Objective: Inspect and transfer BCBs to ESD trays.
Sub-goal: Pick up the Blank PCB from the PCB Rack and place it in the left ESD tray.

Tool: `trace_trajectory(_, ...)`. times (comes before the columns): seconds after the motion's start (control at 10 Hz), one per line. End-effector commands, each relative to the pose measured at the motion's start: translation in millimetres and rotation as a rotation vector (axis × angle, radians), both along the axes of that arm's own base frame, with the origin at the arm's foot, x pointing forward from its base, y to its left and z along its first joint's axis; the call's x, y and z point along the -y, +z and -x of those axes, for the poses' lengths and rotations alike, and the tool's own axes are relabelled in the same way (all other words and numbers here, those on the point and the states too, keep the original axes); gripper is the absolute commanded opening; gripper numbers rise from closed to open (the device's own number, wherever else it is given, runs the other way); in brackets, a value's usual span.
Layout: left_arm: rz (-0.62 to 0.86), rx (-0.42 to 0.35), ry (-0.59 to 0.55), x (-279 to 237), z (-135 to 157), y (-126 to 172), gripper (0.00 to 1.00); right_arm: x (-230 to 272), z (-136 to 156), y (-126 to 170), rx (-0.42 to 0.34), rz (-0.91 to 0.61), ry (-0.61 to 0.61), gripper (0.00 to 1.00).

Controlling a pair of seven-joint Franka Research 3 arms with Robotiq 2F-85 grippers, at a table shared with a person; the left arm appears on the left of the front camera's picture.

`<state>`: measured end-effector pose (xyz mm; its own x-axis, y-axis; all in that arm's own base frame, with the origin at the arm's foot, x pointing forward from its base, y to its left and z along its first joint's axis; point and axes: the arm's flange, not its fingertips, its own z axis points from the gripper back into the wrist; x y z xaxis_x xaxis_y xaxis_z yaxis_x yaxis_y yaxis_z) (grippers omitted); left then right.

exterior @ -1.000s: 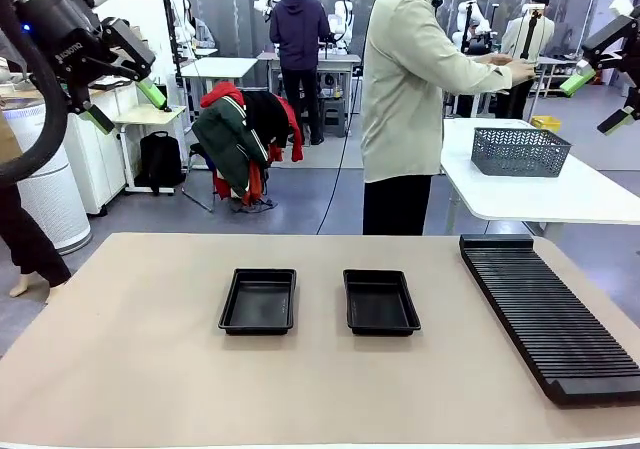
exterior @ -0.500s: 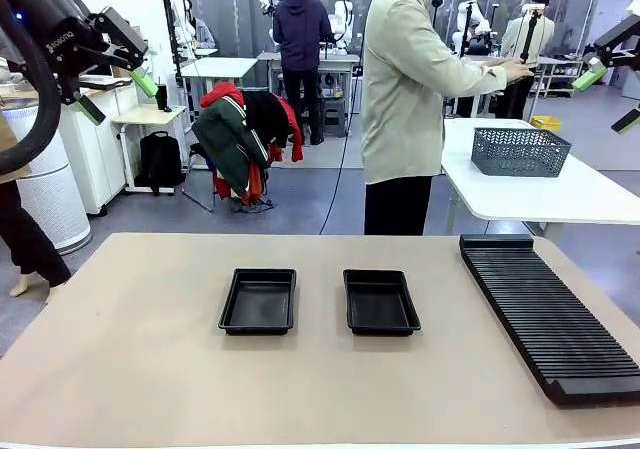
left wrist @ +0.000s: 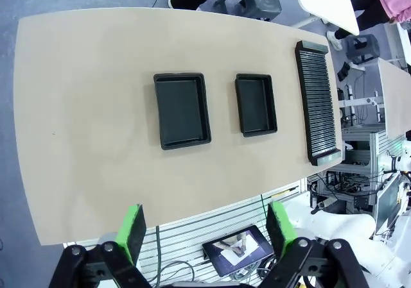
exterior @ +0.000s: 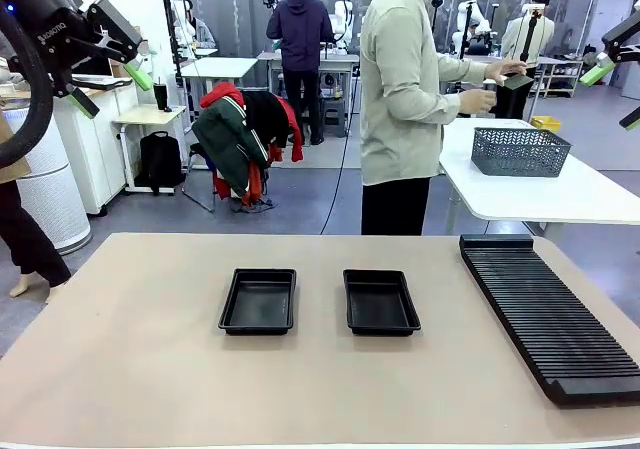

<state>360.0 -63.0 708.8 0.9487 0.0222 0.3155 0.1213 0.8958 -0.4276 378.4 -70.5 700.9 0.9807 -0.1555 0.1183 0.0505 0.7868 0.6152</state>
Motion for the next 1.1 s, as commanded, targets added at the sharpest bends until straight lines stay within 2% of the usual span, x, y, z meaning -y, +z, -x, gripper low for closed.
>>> trace_trajectory(0.0,-0.04,0.005,0.025,-1.8,9.9,8.6,1.0,-3.9,9.9,13.8,0.013,0.029,-0.025,1.0)
trace_trajectory(1.0,-0.088,0.015,0.048,0.7,18.9,22.8,1.0,-6.0,19.8,44.9,0.067,0.125,-0.036,1.0)
